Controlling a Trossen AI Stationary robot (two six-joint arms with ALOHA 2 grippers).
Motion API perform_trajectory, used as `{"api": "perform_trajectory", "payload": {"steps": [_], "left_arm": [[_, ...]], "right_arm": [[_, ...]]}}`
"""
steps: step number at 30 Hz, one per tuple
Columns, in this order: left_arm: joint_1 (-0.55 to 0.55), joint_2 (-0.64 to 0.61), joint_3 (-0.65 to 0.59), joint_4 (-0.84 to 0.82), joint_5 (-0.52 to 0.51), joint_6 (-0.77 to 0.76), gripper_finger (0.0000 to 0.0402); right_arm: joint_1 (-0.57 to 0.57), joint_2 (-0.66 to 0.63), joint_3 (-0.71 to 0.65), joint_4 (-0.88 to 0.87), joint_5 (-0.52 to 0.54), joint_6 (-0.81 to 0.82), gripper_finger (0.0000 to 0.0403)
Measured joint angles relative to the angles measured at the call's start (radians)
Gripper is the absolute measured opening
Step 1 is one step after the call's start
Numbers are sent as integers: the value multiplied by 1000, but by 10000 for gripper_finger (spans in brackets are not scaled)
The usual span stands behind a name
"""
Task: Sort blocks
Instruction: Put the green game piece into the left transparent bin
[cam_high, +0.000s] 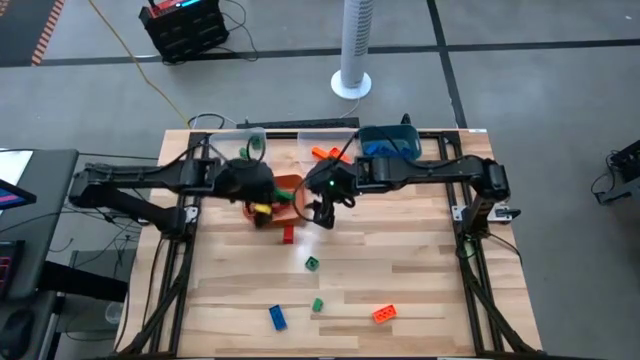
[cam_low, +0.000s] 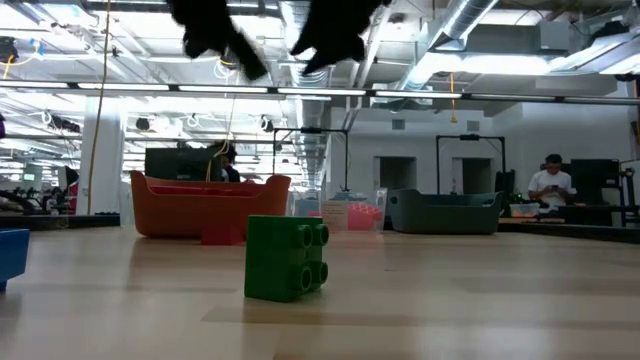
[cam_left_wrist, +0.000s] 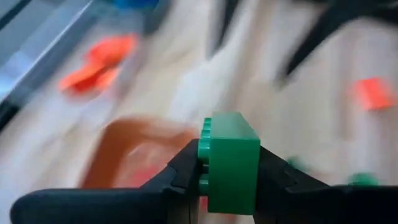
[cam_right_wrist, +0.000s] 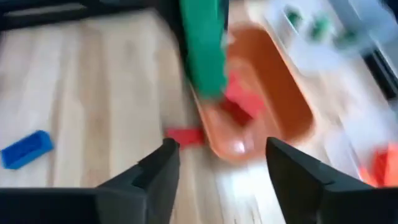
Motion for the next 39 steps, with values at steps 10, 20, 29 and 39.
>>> {"api": "perform_trajectory", "payload": {"steps": [10,20,29,39], "left_arm": [[462,22,-23,-224,-50,89,87],[818,130,-137,-190,-69,151,87],[880,271,-151,-162,-116,151,101],[868,244,-113,-209,-116,202,198]], "right_arm": [[3,0,0,-6,24,211,255],[134,0,0,1,127,356,255],[219,0,0,-75,207,435,255],[280,0,0,-200,210,478,255]]}}
